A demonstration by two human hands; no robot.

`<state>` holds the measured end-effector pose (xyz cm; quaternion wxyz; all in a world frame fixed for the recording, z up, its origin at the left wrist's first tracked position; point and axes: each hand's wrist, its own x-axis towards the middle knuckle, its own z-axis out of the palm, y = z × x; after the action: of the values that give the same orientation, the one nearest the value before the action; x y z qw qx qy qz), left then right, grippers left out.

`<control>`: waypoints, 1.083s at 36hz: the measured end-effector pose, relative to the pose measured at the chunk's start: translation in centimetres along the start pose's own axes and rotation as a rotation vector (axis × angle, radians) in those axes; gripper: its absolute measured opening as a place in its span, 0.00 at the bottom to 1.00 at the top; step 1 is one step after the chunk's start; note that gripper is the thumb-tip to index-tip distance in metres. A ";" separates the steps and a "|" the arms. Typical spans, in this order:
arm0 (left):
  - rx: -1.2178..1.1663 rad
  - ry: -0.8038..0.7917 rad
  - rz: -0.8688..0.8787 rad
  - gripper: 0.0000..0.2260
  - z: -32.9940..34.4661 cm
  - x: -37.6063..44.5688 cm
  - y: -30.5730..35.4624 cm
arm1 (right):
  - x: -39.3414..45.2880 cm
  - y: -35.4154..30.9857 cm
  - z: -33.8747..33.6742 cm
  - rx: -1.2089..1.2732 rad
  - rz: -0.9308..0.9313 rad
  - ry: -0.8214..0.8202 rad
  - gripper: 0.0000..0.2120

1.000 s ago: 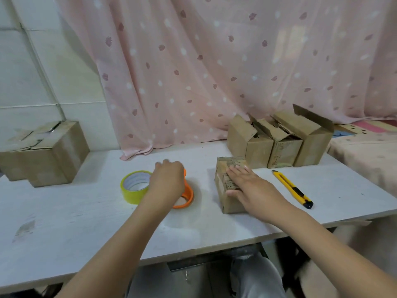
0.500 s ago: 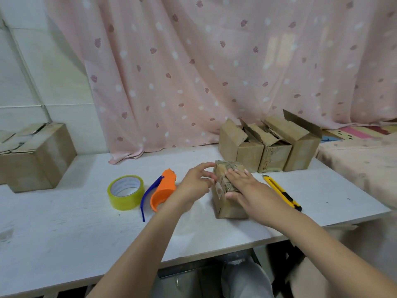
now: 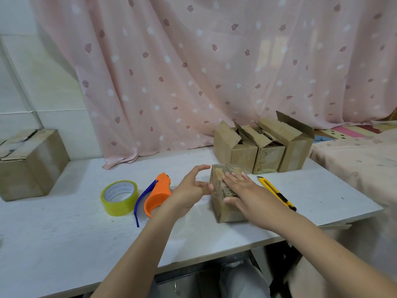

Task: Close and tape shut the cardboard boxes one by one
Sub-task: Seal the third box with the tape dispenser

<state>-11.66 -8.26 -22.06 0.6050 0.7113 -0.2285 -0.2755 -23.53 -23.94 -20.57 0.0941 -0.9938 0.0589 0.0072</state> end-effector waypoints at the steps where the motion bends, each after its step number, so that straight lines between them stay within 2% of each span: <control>1: -0.014 0.021 -0.014 0.23 0.1 0.0 -0.1 | 0.0 0.0 0.0 -0.001 -0.006 0.008 0.33; 10: -0.100 0.196 -0.072 0.21 2.4 0.8 -1.8 | 0.0 -0.4 0.6 -0.037 -0.065 0.040 0.33; 23: -0.115 0.255 -0.105 0.17 3.3 0.5 -2.3 | -0.1 -0.8 0.3 -0.056 -0.084 0.066 0.33; 31: -0.218 0.308 -0.128 0.17 4.2 0.3 -2.6 | -0.2 -0.5 0.4 -0.020 -0.081 0.092 0.33; 35: -0.178 0.324 -0.119 0.17 4.5 0.4 -2.9 | -0.5 -0.7 0.6 0.003 -0.064 0.102 0.33; 39: -0.041 0.312 -0.130 0.19 4.6 0.3 -3.4 | -0.7 -1.0 0.4 0.003 -0.050 0.098 0.33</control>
<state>-14.58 -11.26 -25.93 0.6283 0.7462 -0.0797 -0.2050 -24.11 -22.79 -20.72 0.0926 -0.9940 0.0389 -0.0440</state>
